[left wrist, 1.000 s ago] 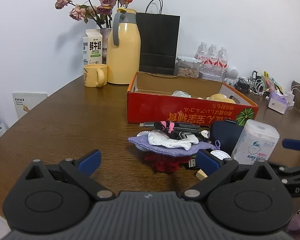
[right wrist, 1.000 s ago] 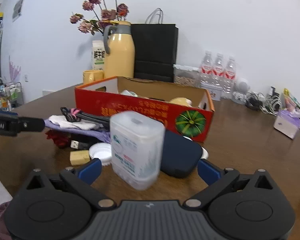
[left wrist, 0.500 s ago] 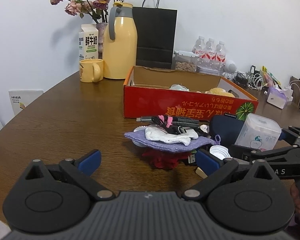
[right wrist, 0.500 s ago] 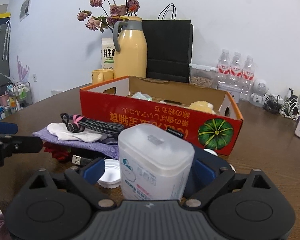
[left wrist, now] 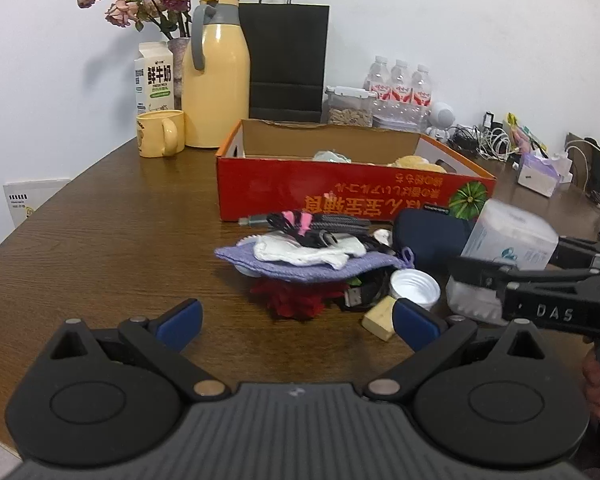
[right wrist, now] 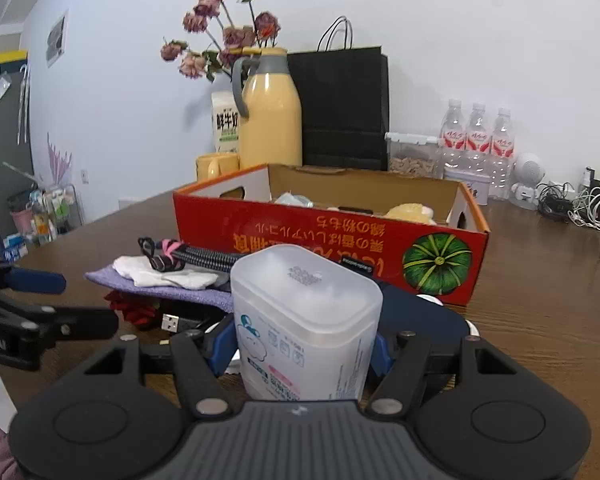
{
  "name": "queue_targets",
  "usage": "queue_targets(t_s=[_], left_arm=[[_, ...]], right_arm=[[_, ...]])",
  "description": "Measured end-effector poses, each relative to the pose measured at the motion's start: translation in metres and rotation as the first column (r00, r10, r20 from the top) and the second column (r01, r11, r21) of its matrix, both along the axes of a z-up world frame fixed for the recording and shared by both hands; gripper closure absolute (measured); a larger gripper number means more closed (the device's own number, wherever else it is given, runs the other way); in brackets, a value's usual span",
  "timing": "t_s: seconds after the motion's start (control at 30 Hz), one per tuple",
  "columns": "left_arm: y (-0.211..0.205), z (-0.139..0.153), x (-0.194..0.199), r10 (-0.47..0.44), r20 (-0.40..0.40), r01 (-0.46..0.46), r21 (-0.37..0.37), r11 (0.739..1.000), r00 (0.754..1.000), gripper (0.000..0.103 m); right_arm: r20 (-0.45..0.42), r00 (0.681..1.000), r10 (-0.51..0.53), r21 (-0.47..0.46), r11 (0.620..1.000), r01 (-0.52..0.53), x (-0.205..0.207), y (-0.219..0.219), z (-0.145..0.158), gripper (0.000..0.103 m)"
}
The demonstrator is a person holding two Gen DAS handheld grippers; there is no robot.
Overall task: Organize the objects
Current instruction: 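Grasp the white plastic container with the right tool, then grasp the yellow sponge block with left tool while right tool carries container to box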
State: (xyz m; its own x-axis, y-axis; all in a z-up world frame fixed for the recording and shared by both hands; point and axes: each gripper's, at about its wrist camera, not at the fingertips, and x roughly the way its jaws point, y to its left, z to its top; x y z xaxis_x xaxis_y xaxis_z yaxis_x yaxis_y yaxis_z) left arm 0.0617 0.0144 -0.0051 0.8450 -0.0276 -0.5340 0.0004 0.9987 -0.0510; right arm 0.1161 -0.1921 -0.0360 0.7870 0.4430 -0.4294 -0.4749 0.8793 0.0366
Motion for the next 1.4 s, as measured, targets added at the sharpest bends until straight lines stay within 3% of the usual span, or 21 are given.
queue_targets(t_s=[0.17, 0.27, 0.33, 0.57, 0.8, 1.1, 1.4], left_arm=[[-0.021, -0.005, -0.003, -0.068, -0.013, 0.068, 0.010, 0.998, 0.998, 0.001], [-0.031, -0.010, -0.001, -0.093, -0.028, 0.094, 0.022, 0.995, 0.995, 0.017], [-0.038, -0.013, 0.002, -0.115, -0.043, 0.116, 0.020, 0.993, 0.992, 0.035], [-0.052, -0.019, 0.015, -0.124, -0.044, 0.126, 0.050, 0.991, 0.991, 0.050], [-0.058, -0.025, 0.025, -0.118, -0.050, 0.121, 0.066, 0.990, 0.992, 0.074], [-0.062, -0.022, 0.008, -0.172, -0.005, 0.172, 0.080, 0.982, 0.985, 0.075], [-0.056, 0.013, -0.007, -0.190, 0.108, 0.181, 0.085, 0.980, 0.976, 0.075]], right_arm=[[0.020, 0.999, -0.034, 0.007, 0.999, 0.034, -0.010, -0.011, 0.004, 0.040], [0.030, 0.998, -0.051, 0.005, 0.999, 0.051, -0.014, -0.018, 0.005, 0.040], [0.035, 0.998, -0.059, 0.007, 0.998, 0.059, -0.017, -0.023, 0.006, 0.040], [0.045, 0.997, -0.064, 0.015, 0.998, 0.063, -0.023, -0.030, 0.007, 0.040], [0.048, 0.997, -0.055, 0.017, 0.998, 0.054, -0.027, -0.032, 0.006, 0.040], [0.043, 0.998, -0.047, 0.014, 0.999, 0.047, -0.030, -0.031, 0.004, 0.040], [0.088, 0.995, -0.039, -0.003, 0.999, 0.039, -0.030, -0.024, 0.017, 0.040]])
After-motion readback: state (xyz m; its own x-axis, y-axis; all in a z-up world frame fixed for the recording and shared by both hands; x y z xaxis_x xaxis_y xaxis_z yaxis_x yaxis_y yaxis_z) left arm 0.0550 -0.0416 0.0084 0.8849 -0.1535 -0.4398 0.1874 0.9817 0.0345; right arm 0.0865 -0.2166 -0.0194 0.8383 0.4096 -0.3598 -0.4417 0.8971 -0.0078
